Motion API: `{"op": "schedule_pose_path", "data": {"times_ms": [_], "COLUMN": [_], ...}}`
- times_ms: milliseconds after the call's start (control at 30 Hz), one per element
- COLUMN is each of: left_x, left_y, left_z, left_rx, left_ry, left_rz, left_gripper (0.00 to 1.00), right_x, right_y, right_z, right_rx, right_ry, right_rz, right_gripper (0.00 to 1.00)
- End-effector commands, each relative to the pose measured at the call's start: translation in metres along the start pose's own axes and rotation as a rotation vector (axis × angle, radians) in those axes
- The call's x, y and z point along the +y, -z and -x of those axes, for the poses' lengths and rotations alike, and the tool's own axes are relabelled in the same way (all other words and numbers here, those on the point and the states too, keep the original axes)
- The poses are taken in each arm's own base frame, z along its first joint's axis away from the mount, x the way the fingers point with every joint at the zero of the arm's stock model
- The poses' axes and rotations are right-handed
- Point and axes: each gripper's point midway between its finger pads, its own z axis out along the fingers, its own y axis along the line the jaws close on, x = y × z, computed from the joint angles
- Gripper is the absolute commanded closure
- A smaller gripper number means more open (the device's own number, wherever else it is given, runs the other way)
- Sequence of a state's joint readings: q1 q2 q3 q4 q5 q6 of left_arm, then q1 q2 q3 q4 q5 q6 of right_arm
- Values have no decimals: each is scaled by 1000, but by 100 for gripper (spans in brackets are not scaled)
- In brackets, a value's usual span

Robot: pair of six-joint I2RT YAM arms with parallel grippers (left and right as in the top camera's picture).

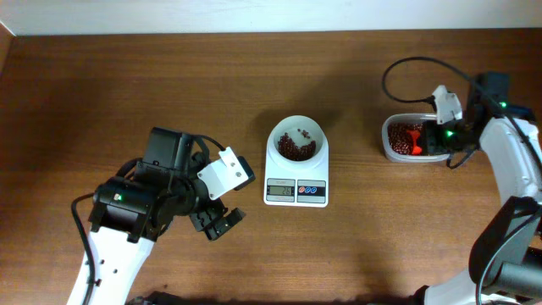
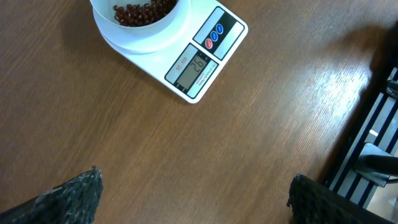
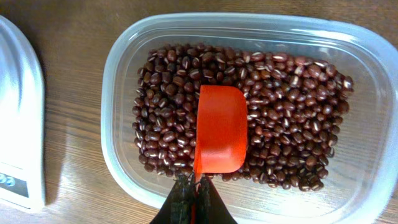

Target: Scoop and weigh 50g on scale

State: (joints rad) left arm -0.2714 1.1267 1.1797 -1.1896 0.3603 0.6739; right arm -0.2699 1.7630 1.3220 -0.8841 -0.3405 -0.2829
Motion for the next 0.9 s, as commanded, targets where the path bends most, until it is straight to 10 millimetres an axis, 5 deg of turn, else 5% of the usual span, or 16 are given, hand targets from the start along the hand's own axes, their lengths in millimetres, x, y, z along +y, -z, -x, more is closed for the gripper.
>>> {"op": "schedule_pose_path", "data": {"times_ms": [0,200,467,867], "left_x": [-2,-2,-2,-2], "left_y": [2,2,2,2], "left_z": [1,1,1,1], "left_rx": [-14,-14,-14,-14], "left_ry": [-1,-1,-1,-1], "left_rz": [-8,-8,-8,-8], "left_gripper": [1,1,1,1], "right_x": [3,-6,-7,-48], "right_y": [2,6,-49,-6], "right_z": [-1,-4,-23,-19], "right_rx": [-37,-45,68,-94], "right_ry": [-73,-123,-198,-371], "right_rz": [129,161,293,391], "right_gripper": [96,96,96,96]}}
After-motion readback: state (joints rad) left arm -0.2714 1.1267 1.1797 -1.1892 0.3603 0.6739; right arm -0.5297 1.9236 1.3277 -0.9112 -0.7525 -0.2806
